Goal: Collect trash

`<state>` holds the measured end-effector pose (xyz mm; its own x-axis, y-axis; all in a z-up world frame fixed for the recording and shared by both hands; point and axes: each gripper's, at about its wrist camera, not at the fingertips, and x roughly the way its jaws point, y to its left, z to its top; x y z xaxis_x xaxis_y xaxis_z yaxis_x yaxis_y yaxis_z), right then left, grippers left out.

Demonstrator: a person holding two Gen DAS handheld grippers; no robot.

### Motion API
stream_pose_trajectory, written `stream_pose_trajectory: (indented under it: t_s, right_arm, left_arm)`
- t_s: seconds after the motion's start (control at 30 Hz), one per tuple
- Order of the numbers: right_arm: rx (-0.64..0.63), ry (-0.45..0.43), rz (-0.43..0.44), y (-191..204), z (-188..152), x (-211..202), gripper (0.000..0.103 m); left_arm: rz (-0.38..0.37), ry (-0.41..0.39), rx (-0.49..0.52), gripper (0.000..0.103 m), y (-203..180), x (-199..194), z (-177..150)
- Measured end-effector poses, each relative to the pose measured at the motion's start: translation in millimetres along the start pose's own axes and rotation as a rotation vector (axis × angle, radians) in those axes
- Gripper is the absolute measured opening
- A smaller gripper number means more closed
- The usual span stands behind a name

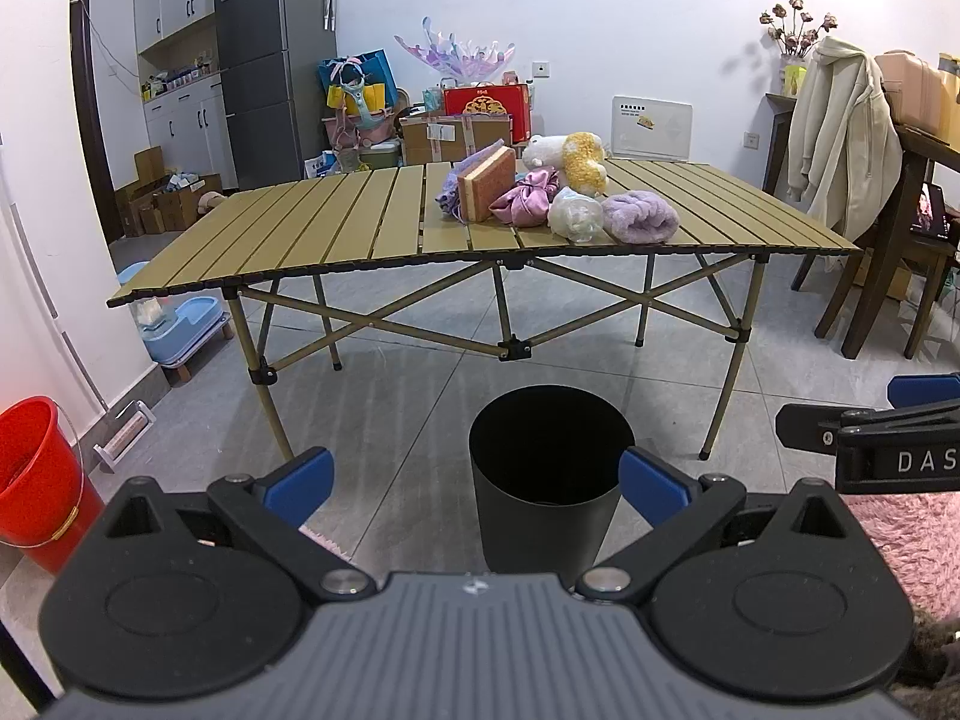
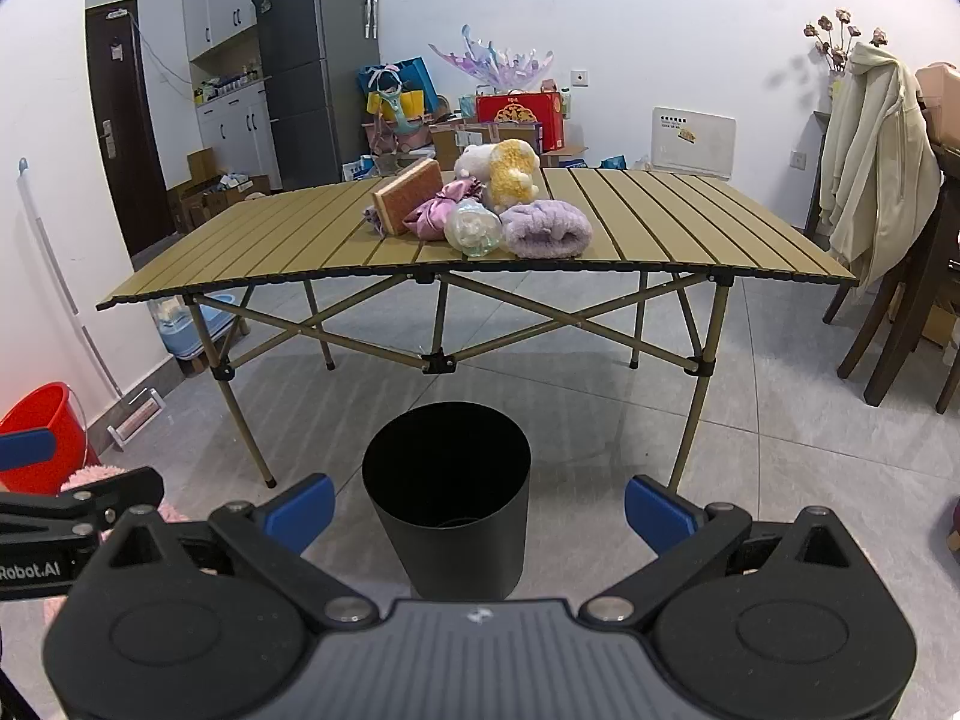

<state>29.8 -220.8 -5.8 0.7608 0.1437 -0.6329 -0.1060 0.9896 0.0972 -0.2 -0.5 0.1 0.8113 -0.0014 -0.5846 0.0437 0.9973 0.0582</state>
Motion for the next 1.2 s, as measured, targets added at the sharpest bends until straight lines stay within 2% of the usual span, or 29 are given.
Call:
stream_pose_trajectory:
  t_s: [1.2]
  right_arm:
    - [-0.001, -0.004, 0.002, 0.9, 1.2, -4.2, 0.103]
  left_arm:
    - [-0.002, -0.011, 0.0, 0.103, -0.7, -5.1, 1.3]
